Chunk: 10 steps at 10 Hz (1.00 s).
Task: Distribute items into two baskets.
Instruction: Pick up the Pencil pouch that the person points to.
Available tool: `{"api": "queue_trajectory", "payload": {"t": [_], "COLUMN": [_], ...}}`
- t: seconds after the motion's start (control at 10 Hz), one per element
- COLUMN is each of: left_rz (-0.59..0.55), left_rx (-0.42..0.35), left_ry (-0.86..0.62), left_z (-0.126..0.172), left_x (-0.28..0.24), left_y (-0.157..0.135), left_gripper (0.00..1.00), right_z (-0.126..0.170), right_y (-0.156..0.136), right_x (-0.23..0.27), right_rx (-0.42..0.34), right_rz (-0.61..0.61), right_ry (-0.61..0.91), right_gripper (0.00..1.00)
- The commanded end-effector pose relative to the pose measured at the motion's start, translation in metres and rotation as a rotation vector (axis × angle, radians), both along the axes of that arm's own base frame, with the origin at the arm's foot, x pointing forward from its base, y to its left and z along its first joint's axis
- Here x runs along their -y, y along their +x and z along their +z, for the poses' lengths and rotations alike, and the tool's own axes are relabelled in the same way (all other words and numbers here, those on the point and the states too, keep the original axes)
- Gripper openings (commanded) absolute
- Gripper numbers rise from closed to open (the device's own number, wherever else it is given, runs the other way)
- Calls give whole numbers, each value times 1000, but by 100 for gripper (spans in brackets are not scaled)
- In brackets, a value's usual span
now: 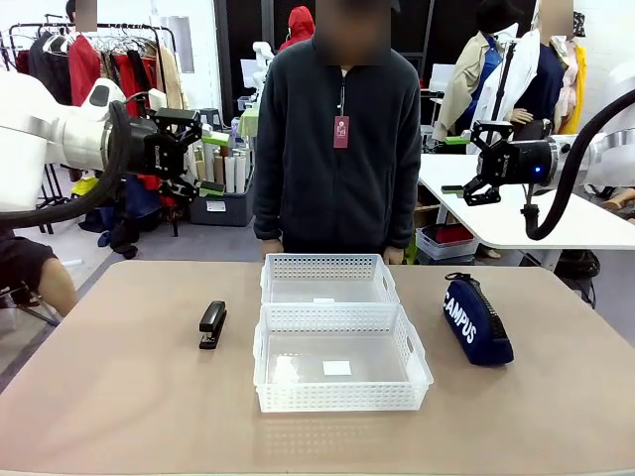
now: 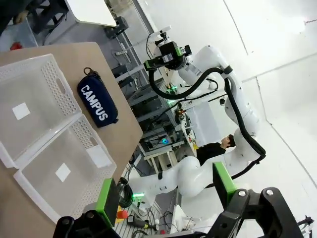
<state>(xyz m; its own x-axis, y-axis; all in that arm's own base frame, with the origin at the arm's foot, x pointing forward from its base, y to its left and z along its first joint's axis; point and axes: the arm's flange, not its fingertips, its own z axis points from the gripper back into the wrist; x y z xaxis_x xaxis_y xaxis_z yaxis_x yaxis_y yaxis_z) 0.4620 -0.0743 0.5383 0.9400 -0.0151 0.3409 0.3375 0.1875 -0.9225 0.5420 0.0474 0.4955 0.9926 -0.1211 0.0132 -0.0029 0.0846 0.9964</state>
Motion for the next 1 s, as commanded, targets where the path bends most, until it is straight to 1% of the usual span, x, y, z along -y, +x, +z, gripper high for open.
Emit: {"api": "queue_trajectory", "payload": {"t": [0.0,0.2,0.5,0.7,0.9], "left_rz": [-24,6,5,12,-4], "left_rx": [-59,-83,-121,-114,-122], "left_ry": [-87,-126,-143,-146,-144], "left_z": [14,25,37,38,32], "left_x": [-1,-7,-13,-16,-16], "left_y": [0,5,11,12,17], "left_gripper": [100,100,100,100,100], "right_z": [15,26,50,61,60], "right_y": [3,8,15,17,20], "right_x": [-5,-7,-7,-6,-7], "right_rx": [-13,5,7,2,-8], "right_rz": [43,37,59,97,109], "right_ry": [62,73,98,125,129], "right_gripper": [100,100,100,100,100]}}
